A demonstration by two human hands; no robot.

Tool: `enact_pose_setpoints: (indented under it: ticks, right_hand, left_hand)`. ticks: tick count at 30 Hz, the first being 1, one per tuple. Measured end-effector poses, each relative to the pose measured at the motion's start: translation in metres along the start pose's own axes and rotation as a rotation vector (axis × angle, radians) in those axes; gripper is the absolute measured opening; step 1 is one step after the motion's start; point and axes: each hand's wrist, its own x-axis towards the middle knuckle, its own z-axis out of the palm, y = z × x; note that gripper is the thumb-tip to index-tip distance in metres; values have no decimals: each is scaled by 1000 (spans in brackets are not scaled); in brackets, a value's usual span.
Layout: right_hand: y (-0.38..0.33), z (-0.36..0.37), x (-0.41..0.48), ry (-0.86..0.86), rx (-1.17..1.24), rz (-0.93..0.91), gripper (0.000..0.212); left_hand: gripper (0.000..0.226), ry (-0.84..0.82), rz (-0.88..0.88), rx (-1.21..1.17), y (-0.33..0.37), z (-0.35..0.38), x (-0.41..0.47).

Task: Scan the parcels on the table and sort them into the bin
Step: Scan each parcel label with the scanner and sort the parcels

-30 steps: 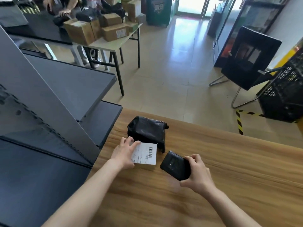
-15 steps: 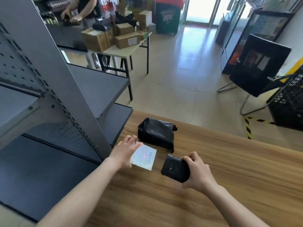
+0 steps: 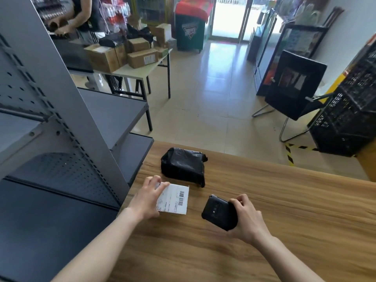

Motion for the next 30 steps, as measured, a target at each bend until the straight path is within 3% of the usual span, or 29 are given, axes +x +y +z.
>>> enact_pose_setpoints:
  ticks: [6,13,22,30]
  right_hand:
    - [38,-13,-44,94,96,46,90]
    - [115,-23,-133,204,213,187,88]
    - [258,-31,-292,390,384,521,84]
    - [364,-13,-446,609,521,910,81]
  left_hand:
    - [91,55,-15,-132,54,11,-22]
    - [94,42,69,-146,166,10,-23]
    - [94,-50,378,-132,379,33,-6]
    - [95,-156,759,-28,596,66,8]
